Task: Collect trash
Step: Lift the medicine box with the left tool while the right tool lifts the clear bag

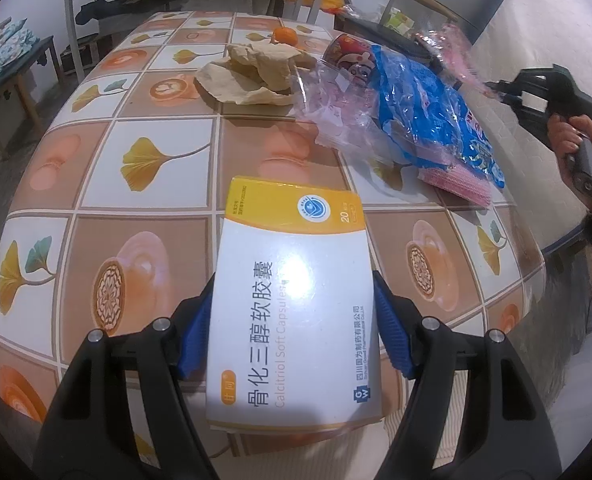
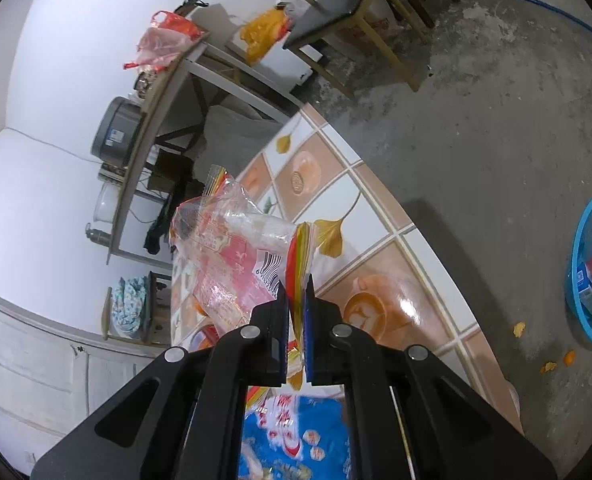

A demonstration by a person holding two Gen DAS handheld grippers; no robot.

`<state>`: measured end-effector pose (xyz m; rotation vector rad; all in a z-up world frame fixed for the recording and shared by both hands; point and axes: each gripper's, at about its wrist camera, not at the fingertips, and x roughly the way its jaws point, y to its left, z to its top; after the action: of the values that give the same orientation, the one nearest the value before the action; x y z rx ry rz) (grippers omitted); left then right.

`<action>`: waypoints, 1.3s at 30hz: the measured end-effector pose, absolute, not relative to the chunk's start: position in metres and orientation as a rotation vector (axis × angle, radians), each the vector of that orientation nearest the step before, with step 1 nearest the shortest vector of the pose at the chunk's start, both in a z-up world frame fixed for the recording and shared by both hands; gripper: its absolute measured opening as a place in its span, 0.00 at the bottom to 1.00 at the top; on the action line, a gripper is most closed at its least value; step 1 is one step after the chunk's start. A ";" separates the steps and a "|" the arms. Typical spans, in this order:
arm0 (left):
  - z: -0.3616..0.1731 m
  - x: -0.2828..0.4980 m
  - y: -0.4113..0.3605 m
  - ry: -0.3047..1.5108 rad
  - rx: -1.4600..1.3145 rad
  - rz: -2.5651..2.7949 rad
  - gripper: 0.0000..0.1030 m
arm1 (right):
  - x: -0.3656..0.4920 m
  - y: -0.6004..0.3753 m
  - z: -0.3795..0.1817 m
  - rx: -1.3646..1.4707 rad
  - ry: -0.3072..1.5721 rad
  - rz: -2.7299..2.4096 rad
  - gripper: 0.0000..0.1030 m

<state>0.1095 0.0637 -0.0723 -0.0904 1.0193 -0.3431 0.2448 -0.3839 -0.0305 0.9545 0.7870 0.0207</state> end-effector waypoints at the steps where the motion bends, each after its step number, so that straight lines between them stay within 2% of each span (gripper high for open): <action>1: -0.072 0.109 0.063 1.019 -0.091 -0.340 0.65 | 0.240 -0.385 -0.028 0.955 0.780 0.028 0.06; 16: -0.071 0.110 0.069 1.026 -0.154 -0.348 0.65 | 0.176 -0.370 -0.005 1.000 0.727 0.149 0.06; 39: -0.053 0.103 0.068 0.975 -0.170 -0.353 0.65 | 0.145 -0.358 -0.019 1.056 0.744 0.170 0.06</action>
<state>0.1031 0.0678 -0.0527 -0.1698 0.9749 -0.3529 0.1454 -0.3578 -0.0194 1.0559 0.7439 0.1703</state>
